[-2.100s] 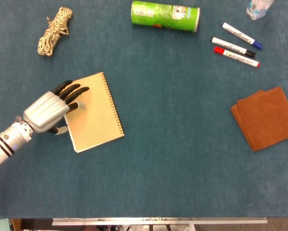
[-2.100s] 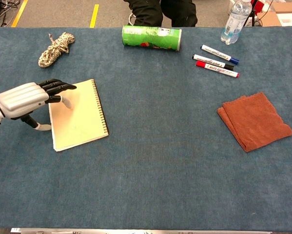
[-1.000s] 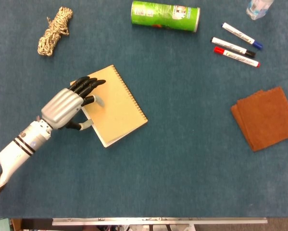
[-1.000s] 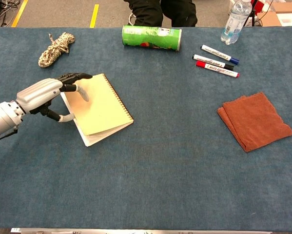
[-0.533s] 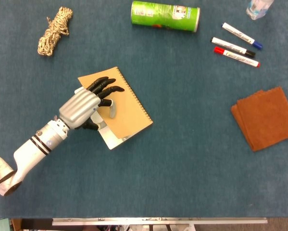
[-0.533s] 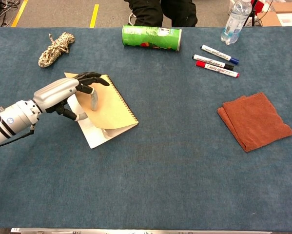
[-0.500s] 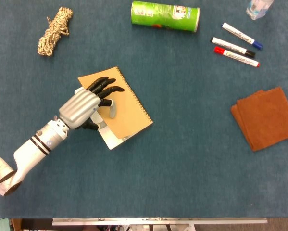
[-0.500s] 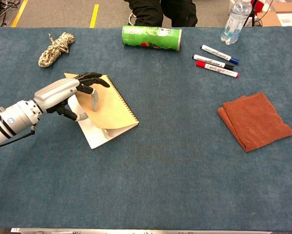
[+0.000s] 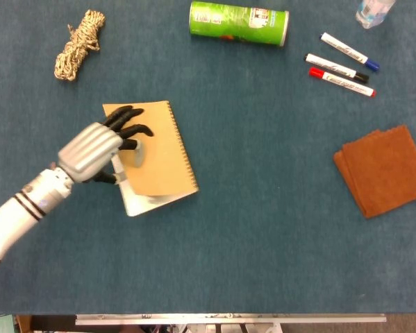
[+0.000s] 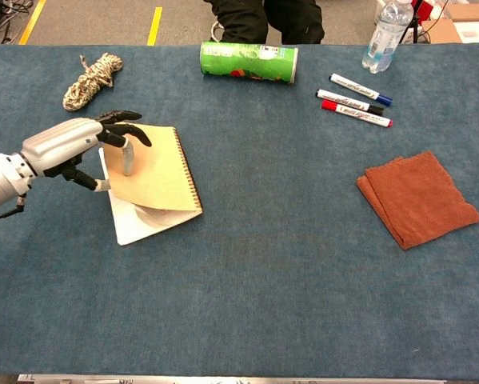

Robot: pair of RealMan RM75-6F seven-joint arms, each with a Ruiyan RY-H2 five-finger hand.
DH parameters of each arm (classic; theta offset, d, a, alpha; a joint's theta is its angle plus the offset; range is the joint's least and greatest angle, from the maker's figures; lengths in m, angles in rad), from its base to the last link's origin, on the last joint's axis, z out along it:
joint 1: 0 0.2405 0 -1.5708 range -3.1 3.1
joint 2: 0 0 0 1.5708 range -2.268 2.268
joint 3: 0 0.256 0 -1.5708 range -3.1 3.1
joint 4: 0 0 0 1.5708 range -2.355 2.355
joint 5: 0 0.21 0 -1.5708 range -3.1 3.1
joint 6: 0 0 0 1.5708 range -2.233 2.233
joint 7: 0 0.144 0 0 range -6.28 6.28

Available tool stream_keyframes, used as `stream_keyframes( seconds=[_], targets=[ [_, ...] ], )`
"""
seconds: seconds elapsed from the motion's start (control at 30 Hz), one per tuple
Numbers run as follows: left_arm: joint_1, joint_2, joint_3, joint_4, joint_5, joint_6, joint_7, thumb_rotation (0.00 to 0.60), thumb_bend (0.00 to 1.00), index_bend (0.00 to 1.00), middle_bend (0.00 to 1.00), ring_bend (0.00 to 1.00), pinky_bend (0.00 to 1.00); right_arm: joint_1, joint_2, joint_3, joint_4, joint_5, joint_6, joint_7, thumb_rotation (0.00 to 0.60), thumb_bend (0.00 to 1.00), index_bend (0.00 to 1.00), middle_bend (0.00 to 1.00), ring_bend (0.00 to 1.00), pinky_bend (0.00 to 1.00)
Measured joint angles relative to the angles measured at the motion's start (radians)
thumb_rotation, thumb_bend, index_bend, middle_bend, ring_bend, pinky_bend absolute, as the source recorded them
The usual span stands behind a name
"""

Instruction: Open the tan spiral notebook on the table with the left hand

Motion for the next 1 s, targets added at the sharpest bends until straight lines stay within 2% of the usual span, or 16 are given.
stream_keyframes(
  seconds=[0.23, 0.37, 0.63, 0.87, 1.0],
  targets=[
    [0.004, 0.137, 0.04, -0.025, 0.026, 0.004, 0.038, 0.6, 0.37, 0.73, 0.25, 0.0, 0.0, 0.005, -0.005, -0.003, -0.007, -0.009, -0.005, -0.01, 0.6, 0.19, 0.44, 0.36, 0.23, 0.32],
    [-0.008, 0.194, 0.048, -0.063, 0.052, 0.006, 0.105, 0.6, 0.37, 0.73, 0.25, 0.0, 0.0, 0.003, -0.014, -0.004, -0.002, -0.01, 0.001, -0.008, 0.6, 0.19, 0.44, 0.36, 0.23, 0.32],
    [-0.066, 0.228, 0.038, -0.173, 0.126, -0.005, 0.309, 0.6, 0.37, 0.73, 0.25, 0.0, 0.0, -0.01, -0.019, -0.008, 0.011, -0.009, 0.015, 0.004, 0.6, 0.19, 0.44, 0.36, 0.23, 0.32],
    [-0.126, 0.242, 0.001, -0.347, 0.145, -0.085, 0.5, 0.6, 0.37, 0.72, 0.24, 0.0, 0.0, -0.023, -0.021, -0.011, 0.028, -0.002, 0.025, 0.025, 0.6, 0.19, 0.44, 0.36, 0.23, 0.32],
    [-0.155, 0.247, -0.023, -0.435, 0.127, -0.151, 0.543, 0.6, 0.37, 0.71, 0.24, 0.0, 0.0, -0.029, -0.028, -0.009, 0.046, 0.008, 0.027, 0.042, 0.6, 0.19, 0.44, 0.36, 0.23, 0.32]
  ],
)
